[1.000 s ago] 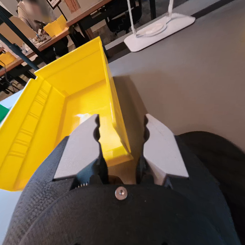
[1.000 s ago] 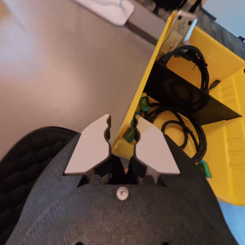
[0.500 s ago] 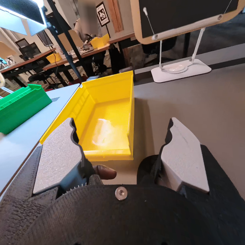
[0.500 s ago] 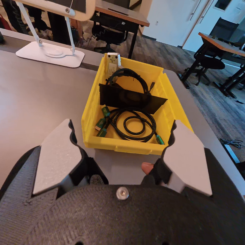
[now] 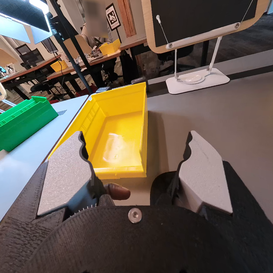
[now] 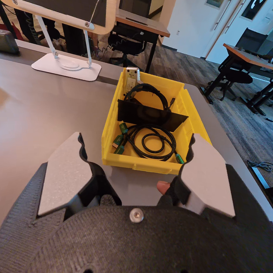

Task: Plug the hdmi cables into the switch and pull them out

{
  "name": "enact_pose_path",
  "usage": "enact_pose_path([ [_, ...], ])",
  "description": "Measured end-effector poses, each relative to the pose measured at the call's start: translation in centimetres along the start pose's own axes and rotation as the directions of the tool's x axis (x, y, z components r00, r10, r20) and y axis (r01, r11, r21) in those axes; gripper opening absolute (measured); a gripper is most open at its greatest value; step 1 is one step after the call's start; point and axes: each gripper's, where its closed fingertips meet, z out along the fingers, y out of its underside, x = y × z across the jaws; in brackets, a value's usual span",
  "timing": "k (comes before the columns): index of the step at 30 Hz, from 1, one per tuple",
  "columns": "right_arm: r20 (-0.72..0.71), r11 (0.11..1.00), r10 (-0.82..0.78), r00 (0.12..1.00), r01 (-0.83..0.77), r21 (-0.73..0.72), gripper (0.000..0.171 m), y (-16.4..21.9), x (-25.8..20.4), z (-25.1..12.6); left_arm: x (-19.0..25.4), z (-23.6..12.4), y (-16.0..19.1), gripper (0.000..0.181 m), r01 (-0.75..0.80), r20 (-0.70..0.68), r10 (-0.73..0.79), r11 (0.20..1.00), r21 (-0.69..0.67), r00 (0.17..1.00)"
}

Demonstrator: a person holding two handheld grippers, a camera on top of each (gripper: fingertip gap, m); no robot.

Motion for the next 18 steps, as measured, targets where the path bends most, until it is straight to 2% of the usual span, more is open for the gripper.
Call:
enact_pose_path([
  [18, 0.018, 1.000, -0.016, 1.000, 0.017, -0.021, 0.130, 0.39, -0.84, 0.45, 0.66, 0.15, 0.23, 0.124, -0.002, -0.023, 0.002, 1.000, -0.016, 1.000],
])
